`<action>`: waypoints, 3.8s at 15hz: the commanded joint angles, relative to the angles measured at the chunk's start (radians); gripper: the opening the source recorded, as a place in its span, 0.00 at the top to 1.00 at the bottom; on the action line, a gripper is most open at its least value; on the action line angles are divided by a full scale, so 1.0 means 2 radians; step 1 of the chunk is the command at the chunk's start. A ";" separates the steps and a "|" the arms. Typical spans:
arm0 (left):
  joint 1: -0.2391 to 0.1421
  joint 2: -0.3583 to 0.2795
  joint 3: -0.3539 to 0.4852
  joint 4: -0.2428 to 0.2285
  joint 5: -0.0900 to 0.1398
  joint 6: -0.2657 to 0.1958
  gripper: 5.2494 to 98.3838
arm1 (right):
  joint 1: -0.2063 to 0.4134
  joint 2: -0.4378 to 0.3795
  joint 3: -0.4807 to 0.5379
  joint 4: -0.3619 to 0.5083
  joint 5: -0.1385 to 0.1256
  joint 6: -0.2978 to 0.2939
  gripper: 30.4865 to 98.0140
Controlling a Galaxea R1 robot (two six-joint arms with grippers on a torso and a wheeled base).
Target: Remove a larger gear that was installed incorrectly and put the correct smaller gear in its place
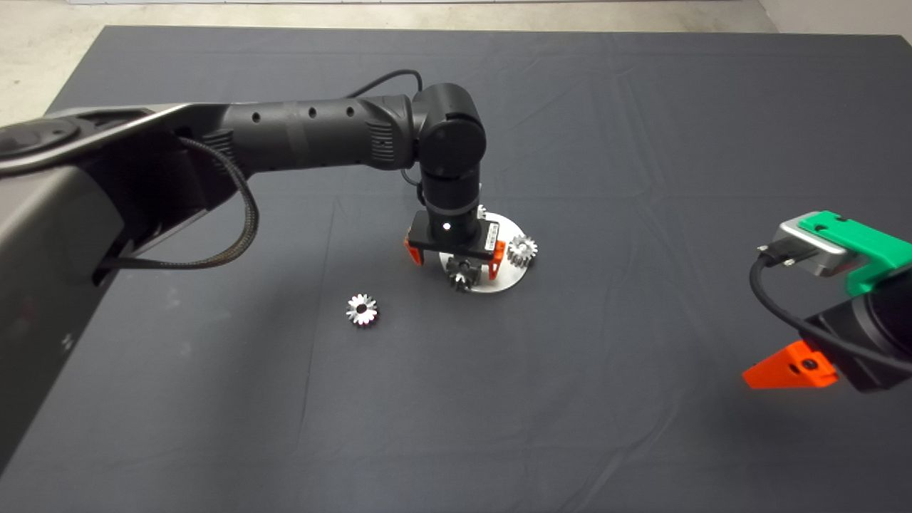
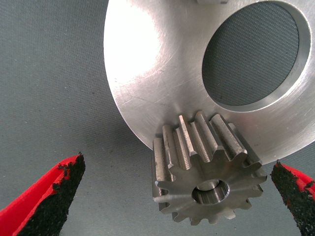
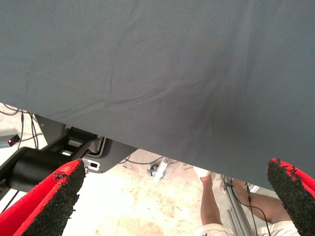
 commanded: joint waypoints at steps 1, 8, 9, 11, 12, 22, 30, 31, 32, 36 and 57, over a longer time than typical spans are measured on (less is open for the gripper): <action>-0.002 0.002 -0.005 0.002 0.000 0.005 0.01 | 0.007 -0.001 0.002 0.017 -0.055 0.001 0.00; -0.002 0.003 -0.006 0.002 -0.001 0.008 0.03 | 0.007 -0.001 0.002 0.017 -0.055 0.001 0.00; -0.002 0.003 -0.006 0.002 -0.002 0.008 0.03 | 0.007 -0.001 0.002 0.017 -0.055 0.001 0.00; -0.002 0.004 -0.006 0.002 -0.004 0.008 0.04 | 0.007 -0.001 0.002 0.017 -0.055 0.001 0.00; -0.002 0.004 -0.006 0.002 -0.004 0.008 0.08 | 0.007 -0.001 0.002 0.017 -0.055 0.001 0.00; -0.002 0.007 -0.005 0.001 -0.012 0.008 0.13 | 0.007 -0.001 0.002 0.017 -0.055 0.001 0.00; -0.002 0.007 0.000 0.001 -0.012 0.015 0.21 | 0.007 0.000 0.002 0.017 -0.055 0.001 0.00; -0.002 0.007 0.000 0.001 -0.012 0.015 0.24 | 0.007 -0.001 0.002 0.017 -0.055 0.001 0.00; -0.002 0.007 0.000 0.001 -0.012 0.015 0.25 | 0.007 0.000 0.002 0.017 -0.055 0.001 0.00; -0.002 0.008 0.002 0.000 -0.012 0.019 0.29 | 0.007 0.000 0.002 0.017 -0.055 0.001 0.00; 0.005 0.009 0.004 0.000 -0.019 0.033 0.41 | 0.007 0.000 0.003 0.017 -0.055 0.001 0.00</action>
